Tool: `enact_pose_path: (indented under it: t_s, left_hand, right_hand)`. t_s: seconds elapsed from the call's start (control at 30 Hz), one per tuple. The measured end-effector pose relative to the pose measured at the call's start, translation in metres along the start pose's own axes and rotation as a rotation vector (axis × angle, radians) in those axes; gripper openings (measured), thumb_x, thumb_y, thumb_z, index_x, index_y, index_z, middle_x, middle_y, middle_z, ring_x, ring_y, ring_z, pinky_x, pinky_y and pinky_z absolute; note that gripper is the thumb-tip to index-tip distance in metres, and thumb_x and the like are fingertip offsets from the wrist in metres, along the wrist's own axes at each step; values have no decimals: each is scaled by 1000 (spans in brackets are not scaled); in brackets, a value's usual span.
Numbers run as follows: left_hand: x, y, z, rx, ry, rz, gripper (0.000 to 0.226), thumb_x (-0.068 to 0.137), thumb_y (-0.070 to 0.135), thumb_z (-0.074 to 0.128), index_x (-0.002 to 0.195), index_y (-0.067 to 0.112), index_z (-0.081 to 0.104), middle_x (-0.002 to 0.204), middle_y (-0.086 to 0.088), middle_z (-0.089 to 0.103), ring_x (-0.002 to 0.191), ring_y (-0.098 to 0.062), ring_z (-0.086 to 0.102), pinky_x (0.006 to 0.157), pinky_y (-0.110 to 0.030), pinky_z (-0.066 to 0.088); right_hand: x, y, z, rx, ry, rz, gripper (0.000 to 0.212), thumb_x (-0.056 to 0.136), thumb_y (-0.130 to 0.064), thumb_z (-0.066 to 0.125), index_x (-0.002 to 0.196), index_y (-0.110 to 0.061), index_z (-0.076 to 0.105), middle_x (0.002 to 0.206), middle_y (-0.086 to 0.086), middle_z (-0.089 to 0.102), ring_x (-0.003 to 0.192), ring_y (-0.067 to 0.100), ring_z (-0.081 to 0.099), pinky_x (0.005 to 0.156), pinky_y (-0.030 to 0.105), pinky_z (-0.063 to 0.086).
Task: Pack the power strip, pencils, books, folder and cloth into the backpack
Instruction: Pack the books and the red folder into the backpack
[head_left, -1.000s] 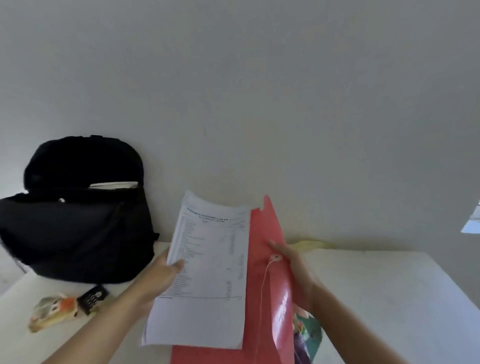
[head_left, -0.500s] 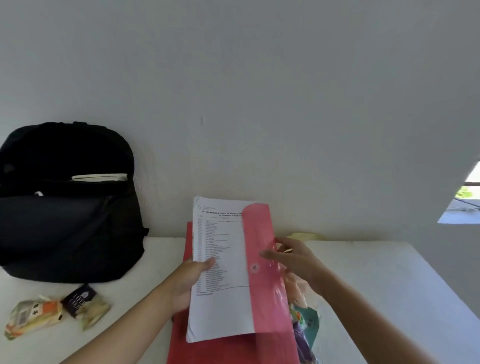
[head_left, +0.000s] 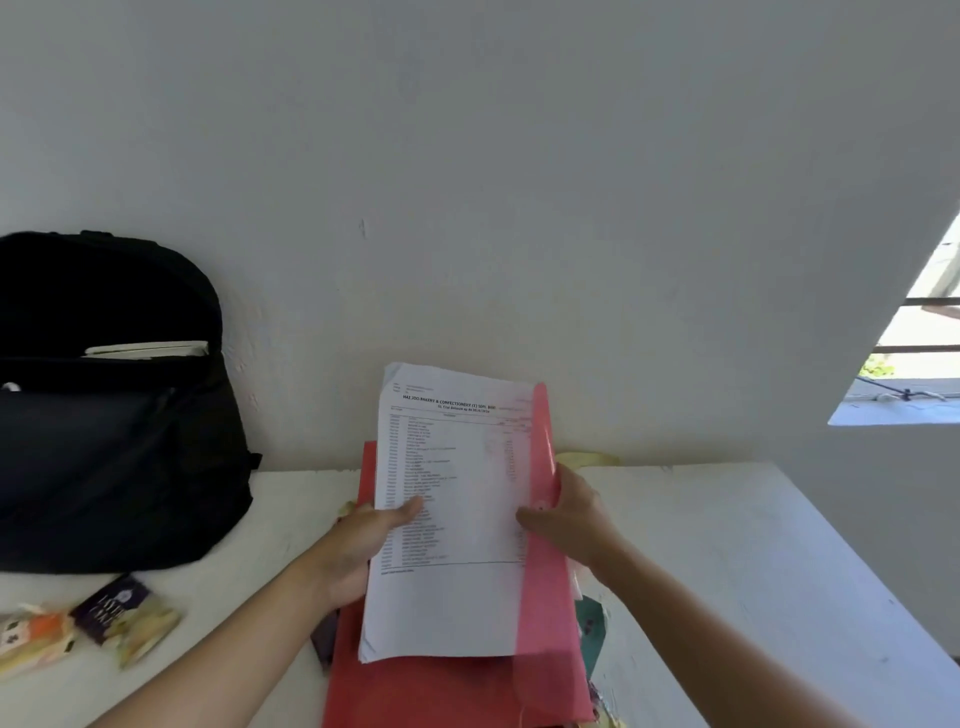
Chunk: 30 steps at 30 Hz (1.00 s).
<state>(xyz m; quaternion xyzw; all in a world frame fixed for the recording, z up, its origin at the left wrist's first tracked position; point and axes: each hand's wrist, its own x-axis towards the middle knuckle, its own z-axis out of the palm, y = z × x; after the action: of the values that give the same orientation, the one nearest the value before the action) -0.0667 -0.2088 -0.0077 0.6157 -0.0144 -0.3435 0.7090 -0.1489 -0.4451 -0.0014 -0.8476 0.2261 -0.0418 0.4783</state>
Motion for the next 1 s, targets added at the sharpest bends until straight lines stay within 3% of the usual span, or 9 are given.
enact_pose_path:
  t_s: [0.1,0.23,0.33,0.5,0.63,0.73,0.87,0.93,1.0]
  left_hand:
    - [-1,10,-7,-11,-2,41,34,98,20,62,132,18,64,123,-13,73,114,-33,69,96,-46,56]
    - [1,23,-22,-90,29,114,41,91,20,67,132,17,64,128,-15,70,119,-35,65,106,-50,49]
    - [2,23,-25,-167,38,100,48,86,18,69,133,14,64,131,-18,68,120,-36,64,106,-52,48]
    - [9,9,11,-223,-7,46,35,95,13,62,130,12,64,123,-17,72,111,-35,69,88,-46,61]
    - [23,-2,44,-243,-36,-27,27,101,15,58,127,10,66,116,-15,75,104,-31,72,82,-44,62]
    - [33,-10,58,-215,-39,-69,25,104,14,55,127,10,65,111,-14,76,99,-31,72,76,-43,62]
    - [40,-25,74,-46,-32,-8,22,105,13,53,123,17,64,107,-6,78,97,-26,74,78,-41,61]
    - [41,-30,79,99,-44,39,21,107,17,52,122,21,66,110,-1,78,104,-22,73,95,-43,57]
    - [39,-31,84,238,-72,62,28,108,26,50,131,20,64,120,2,75,114,-18,69,107,-40,50]
  right_hand:
    - [2,-3,-6,194,44,-8,42,82,-11,60,120,-23,49,106,0,66,93,17,65,74,34,57]
    - [4,-3,-17,662,-34,87,51,60,-8,59,111,-8,62,93,15,69,82,33,66,75,45,54]
    - [3,1,-28,583,-141,40,38,65,-5,59,101,-5,71,94,20,70,84,32,68,77,45,54]
    - [7,13,-43,717,-327,52,46,77,9,53,118,-4,69,103,18,70,70,19,53,53,24,40]
    - [7,33,-58,782,-291,54,71,75,28,39,126,-17,59,111,36,63,83,37,60,62,39,54]
    - [5,43,-63,813,-239,57,75,73,33,34,116,-20,63,102,25,62,72,34,63,58,38,56]
    - [-4,45,-64,764,-89,134,55,84,21,31,109,-9,70,89,19,68,64,29,65,52,33,54]
    - [-2,44,-63,724,-24,193,34,91,1,37,93,-5,71,70,12,66,53,24,60,49,29,47]
    - [-1,40,-65,703,-110,200,35,93,-30,45,86,-5,68,68,8,62,58,24,57,56,29,43]
